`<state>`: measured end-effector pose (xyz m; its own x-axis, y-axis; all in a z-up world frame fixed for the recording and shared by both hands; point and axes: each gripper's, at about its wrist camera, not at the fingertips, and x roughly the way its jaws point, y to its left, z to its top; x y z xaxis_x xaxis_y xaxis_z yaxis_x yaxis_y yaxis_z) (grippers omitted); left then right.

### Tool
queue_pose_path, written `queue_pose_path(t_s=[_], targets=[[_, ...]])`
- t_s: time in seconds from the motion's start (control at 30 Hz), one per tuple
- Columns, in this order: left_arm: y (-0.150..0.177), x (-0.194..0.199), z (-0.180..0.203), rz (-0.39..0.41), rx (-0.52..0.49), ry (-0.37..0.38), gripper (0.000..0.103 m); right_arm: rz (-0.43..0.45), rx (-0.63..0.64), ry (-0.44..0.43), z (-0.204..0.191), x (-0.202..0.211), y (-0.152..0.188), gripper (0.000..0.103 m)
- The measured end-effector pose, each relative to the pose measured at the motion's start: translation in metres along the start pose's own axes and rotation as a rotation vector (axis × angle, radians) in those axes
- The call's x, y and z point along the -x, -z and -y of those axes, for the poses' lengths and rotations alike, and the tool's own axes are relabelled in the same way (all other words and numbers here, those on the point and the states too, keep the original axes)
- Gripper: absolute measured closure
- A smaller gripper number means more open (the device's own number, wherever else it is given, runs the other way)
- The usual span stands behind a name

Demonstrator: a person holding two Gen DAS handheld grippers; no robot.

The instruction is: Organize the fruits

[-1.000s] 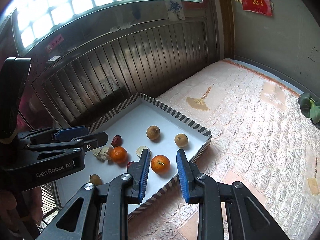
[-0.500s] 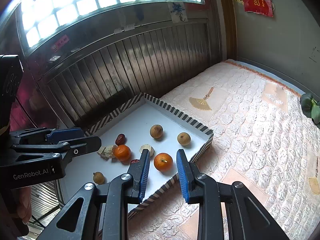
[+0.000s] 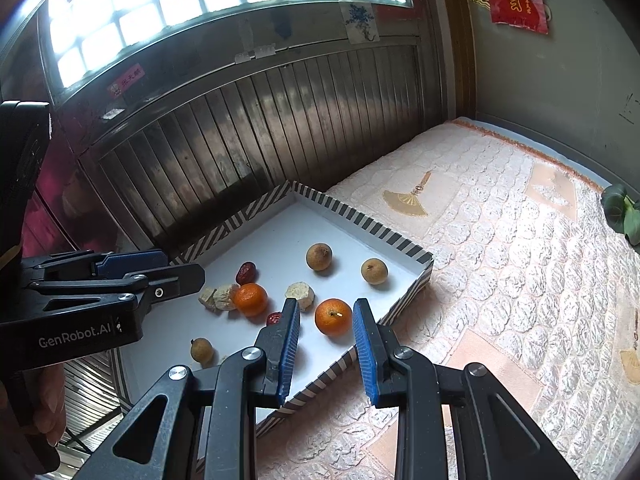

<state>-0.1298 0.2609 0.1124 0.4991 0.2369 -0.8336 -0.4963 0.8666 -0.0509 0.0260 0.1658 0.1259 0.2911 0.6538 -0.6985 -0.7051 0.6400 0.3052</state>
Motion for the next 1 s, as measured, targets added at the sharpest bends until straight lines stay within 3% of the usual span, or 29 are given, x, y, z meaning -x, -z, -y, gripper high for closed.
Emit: queue_pose_path(t_s=[1.0], targets=[[0.0002,-0.0014,0.0045,0.006,0.002,-0.033,0.055,-0.01,-0.031,0.002,0.0061,-0.001,0.0031,0.077]])
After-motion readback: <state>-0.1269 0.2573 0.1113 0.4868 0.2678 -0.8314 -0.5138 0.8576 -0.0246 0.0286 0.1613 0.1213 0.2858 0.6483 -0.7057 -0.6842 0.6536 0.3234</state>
